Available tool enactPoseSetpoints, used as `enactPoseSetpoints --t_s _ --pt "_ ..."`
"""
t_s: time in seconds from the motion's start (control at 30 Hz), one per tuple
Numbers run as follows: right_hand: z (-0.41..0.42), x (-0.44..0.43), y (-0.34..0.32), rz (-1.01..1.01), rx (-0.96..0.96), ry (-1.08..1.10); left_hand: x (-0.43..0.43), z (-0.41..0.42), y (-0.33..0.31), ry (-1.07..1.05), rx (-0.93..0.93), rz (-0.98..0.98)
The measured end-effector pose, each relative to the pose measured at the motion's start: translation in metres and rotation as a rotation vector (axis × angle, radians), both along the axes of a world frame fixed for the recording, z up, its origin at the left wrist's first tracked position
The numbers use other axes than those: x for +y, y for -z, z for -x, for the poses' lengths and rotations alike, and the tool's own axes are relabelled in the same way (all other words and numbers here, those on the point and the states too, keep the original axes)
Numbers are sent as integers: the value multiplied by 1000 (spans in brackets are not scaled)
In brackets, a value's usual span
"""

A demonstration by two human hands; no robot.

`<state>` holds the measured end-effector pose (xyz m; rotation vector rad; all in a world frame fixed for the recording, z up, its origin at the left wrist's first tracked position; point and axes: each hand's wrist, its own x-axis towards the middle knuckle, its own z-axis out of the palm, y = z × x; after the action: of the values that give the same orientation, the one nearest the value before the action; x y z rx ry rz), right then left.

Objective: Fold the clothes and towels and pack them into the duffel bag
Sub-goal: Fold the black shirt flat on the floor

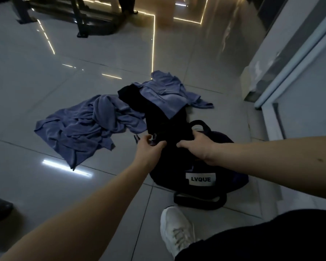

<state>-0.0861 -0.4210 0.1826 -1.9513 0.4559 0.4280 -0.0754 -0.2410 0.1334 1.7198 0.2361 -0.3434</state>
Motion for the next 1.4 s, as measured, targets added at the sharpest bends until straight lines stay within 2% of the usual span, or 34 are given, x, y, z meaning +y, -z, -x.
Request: enactPoseSetpoints --t_s 0.07,0.13,0.3,0.37,0.47,0.57,0.77,0.83,1.1,1.13,1.2,1.3,1.4 --pt "6 -10 1 0 -28 -73 -7 -3 9 74 105 97" --pt "10 -18 8 51 -74 -135 -14 -1 15 116 85 101" --pt "17 -31 33 251 -195 -108 -31 9 21 91 -50 -33" --pt "19 -32 41 337 -225 -161 -39 14 27 83 -79 -56" --pt "23 -35 55 488 -200 -240 -53 23 33 37 -90 -115" --pt "33 -40 70 574 -130 -320 -69 33 45 88 -77 -203" --pt "49 -63 84 475 42 -451 -89 35 67 183 -39 -233" --pt "54 -70 92 497 50 -466 -92 34 71 221 -27 -219" --pt "37 -109 95 476 59 -301 -100 23 81 429 -2 -165" --pt "30 -116 93 494 56 -297 -101 19 81 441 -24 -193" --pt "16 -126 90 514 49 -265 -99 6 87 526 -108 -393" --pt "-2 -136 92 512 80 -151 -91 -8 107 838 -208 -791" --pt "-19 -137 97 471 103 -145 -87 -11 121 1059 -236 -1000"
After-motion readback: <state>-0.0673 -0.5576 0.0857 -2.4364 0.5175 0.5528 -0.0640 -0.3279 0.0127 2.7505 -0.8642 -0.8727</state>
